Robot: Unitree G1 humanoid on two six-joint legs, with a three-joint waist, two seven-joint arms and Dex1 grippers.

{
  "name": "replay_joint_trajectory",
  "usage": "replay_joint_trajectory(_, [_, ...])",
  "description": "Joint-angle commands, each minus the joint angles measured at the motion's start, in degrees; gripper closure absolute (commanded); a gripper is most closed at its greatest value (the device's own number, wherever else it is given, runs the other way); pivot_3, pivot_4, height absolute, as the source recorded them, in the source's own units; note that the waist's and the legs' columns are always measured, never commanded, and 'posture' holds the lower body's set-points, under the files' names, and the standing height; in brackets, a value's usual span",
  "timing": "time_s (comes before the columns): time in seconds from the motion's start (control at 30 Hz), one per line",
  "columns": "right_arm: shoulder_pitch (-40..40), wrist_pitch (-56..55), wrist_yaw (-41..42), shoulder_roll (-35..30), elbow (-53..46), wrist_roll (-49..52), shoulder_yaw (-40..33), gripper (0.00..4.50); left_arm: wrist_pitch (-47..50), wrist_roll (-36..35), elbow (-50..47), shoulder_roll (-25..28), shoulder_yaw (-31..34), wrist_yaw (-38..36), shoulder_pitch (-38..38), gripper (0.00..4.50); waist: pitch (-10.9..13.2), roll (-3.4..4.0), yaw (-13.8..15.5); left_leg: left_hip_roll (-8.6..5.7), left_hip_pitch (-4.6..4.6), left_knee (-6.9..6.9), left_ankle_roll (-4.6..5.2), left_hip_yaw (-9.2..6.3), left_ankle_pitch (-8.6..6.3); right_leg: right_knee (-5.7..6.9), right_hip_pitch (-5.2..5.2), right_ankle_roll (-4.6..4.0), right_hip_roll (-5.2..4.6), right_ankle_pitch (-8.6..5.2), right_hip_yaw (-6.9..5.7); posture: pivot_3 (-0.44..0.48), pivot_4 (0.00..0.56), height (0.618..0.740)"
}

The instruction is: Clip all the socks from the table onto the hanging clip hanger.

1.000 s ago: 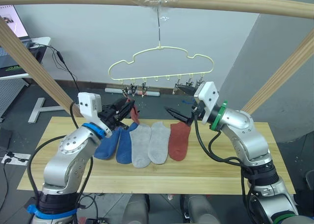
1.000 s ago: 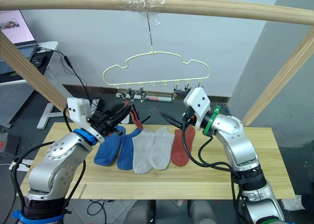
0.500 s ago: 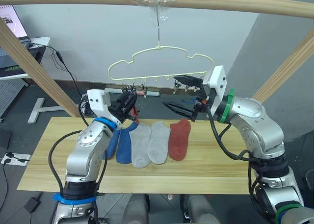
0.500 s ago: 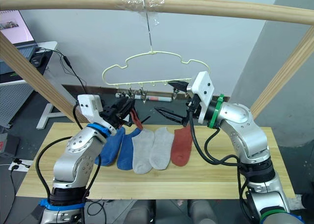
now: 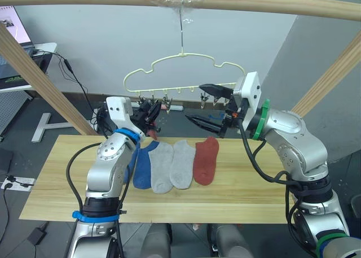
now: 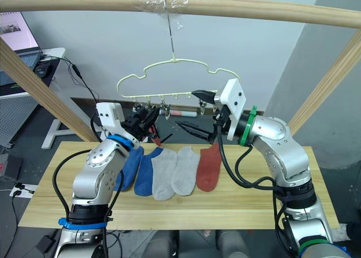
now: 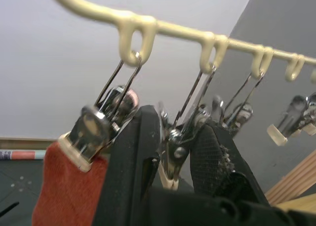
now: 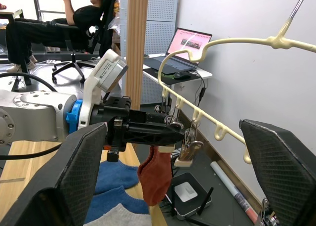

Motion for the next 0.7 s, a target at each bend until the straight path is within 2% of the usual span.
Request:
replay_joint_trajectory(0.03, [-1.09,0.1,-0.21,-0.3,-3.31,1.5,-0.87,0.0,-1.72,0.76,-1.33,-0.26,-0.06,-0.46,-0.58,3.19,0.0,0.0,-0.12,0.0,0.0,0.0,0.0,0.0,0.0,0.0,0.0,0.0,0.0,0.0,-0.01,-0.132,0.226,0.74])
replay_joint_trajectory(0.7, [-1.7,0.73,-0.75,-0.15,-3.36,2.35,-0.38,0.0,-1.55,1.17,-2.82,-0.22,0.3,0.55,0.16,3.19,0.0,0.0,-0.41,0.0,0.0,0.0,0.0,-0.01,0.0,0.0,0.0,0.0,0.0,0.0,0.0,-0.126,0.23,0.74])
